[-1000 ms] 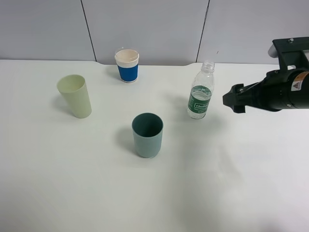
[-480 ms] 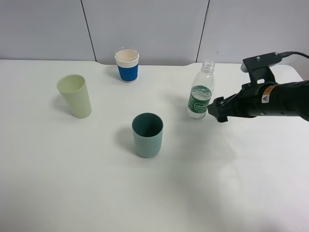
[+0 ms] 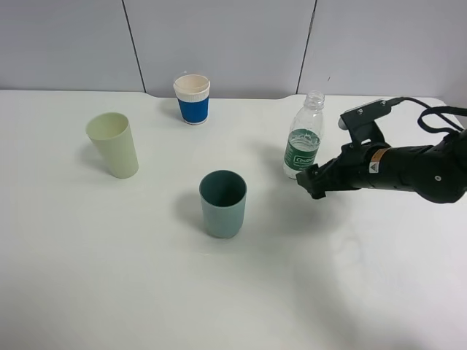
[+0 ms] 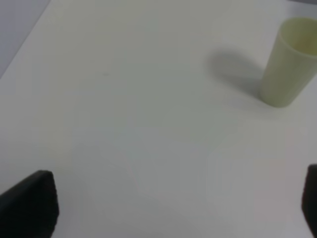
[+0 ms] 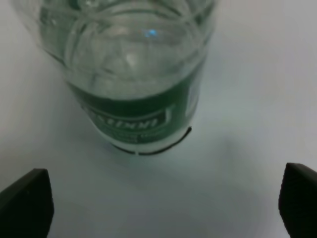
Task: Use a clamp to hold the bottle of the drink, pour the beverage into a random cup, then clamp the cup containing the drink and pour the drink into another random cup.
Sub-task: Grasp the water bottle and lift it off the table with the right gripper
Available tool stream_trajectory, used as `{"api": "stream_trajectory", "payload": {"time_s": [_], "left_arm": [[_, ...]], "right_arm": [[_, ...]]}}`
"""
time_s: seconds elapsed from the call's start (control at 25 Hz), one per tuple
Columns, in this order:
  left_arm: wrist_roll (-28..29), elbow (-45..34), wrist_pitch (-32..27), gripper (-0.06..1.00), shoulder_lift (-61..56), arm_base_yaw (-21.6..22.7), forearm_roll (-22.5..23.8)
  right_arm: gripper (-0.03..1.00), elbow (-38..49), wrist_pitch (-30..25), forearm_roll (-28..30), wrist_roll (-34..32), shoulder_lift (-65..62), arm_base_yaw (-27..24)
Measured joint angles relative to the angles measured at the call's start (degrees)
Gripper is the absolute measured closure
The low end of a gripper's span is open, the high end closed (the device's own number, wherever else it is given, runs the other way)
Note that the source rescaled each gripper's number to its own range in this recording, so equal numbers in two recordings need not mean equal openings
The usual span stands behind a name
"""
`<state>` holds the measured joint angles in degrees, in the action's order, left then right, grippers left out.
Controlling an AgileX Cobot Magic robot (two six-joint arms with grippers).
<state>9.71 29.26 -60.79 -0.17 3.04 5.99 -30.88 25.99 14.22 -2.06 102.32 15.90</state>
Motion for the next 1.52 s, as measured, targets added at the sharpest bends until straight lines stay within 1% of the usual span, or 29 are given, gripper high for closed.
{"api": "stream_trajectory", "payload": {"time_s": [0.12,0.28,0.44,0.52,0.64,0.88,1.16,1.52], "left_arm": [[0.0,0.0,0.0,-0.06,0.0,0.0,0.0],[0.0,0.0,0.0,-0.06,0.0,0.0,0.0],[0.0,0.0,0.0,-0.06,0.0,0.0,0.0],[0.0,0.0,0.0,-0.06,0.0,0.0,0.0],[0.0,0.0,0.0,-0.06,0.0,0.0,0.0],[0.0,0.0,0.0,-0.06,0.0,0.0,0.0],[0.0,0.0,0.0,-0.06,0.0,0.0,0.0],[-0.05,0.0,0.0,-0.06,0.0,0.0,0.0]], "right_arm": [[0.03,0.0,4.68,-0.17,4.5,1.46,0.0],[0.03,0.0,11.38,-0.17,8.58,3.18,0.0],[0.03,0.0,17.16,-0.17,9.6,3.44,0.0],[0.03,0.0,18.89,-0.17,9.87,3.44,0.0],[0.03,-0.06,20.55,-0.17,9.95,4.17,0.0],[0.03,-0.06,22.11,-0.17,9.95,7.64,0.0],[0.03,-0.12,27.67,-0.17,9.95,9.72,0.0],[0.03,-3.25,28.61,0.92,9.95,12.35,0.0]]}}
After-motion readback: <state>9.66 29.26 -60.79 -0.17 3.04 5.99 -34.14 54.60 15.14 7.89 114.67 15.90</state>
